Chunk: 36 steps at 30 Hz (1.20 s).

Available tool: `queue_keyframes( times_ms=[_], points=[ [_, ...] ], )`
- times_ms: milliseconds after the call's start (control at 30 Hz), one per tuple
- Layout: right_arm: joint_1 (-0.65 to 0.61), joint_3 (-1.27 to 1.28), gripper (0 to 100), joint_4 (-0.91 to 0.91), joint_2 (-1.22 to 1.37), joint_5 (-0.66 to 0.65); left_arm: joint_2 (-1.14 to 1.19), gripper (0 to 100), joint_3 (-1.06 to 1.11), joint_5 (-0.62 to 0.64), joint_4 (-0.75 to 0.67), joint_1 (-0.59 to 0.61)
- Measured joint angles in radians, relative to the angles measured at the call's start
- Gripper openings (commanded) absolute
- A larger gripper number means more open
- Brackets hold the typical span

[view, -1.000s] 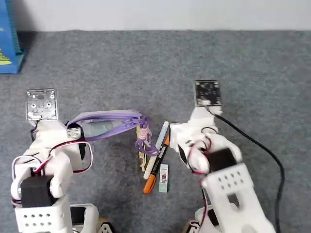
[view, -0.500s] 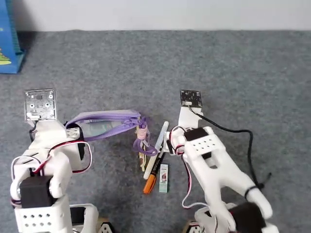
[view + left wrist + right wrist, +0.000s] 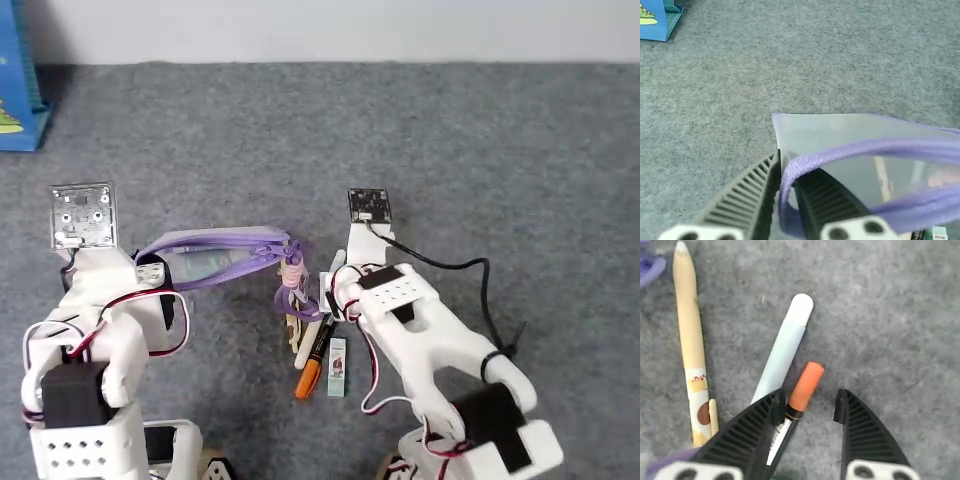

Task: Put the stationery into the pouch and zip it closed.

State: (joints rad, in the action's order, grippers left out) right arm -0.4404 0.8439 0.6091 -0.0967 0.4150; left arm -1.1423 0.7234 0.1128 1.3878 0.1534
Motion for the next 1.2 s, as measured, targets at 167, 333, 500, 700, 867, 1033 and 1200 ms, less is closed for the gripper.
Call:
queue_keyframes(
  times_ms=[167,333,500,700,867,1033,1200],
  points=[
    [0.035,-0.015,7.7,0.0,0.018,0.003,0.0,1,0.0,0.0,0.0,0.0],
    [0.092,-0.012,2.8,0.008,0.02,0.003,0.0,1,0.0,0.0,0.0,0.0],
    [0.094,-0.014,0.8,0.071,-0.003,-0.017,0.0,1,0.0,0.0,0.0,0.0],
    [0.089,-0.012,0.8,0.187,-0.232,-0.071,0.0,1,0.0,0.0,0.0,0.0],
    [0.089,-0.011,0.8,0.244,-0.519,-0.138,0.0,1,0.0,0.0,0.0,0.0],
    [0.005,-0.011,0.8,0.249,-0.781,-0.209,0.0,1,0.0,0.0,0.0,0.0],
    [-0.114,-0.012,0.8,0.229,-0.962,-0.239,0.0,1,0.0,0.0,0.009,0.0]
  ],
)
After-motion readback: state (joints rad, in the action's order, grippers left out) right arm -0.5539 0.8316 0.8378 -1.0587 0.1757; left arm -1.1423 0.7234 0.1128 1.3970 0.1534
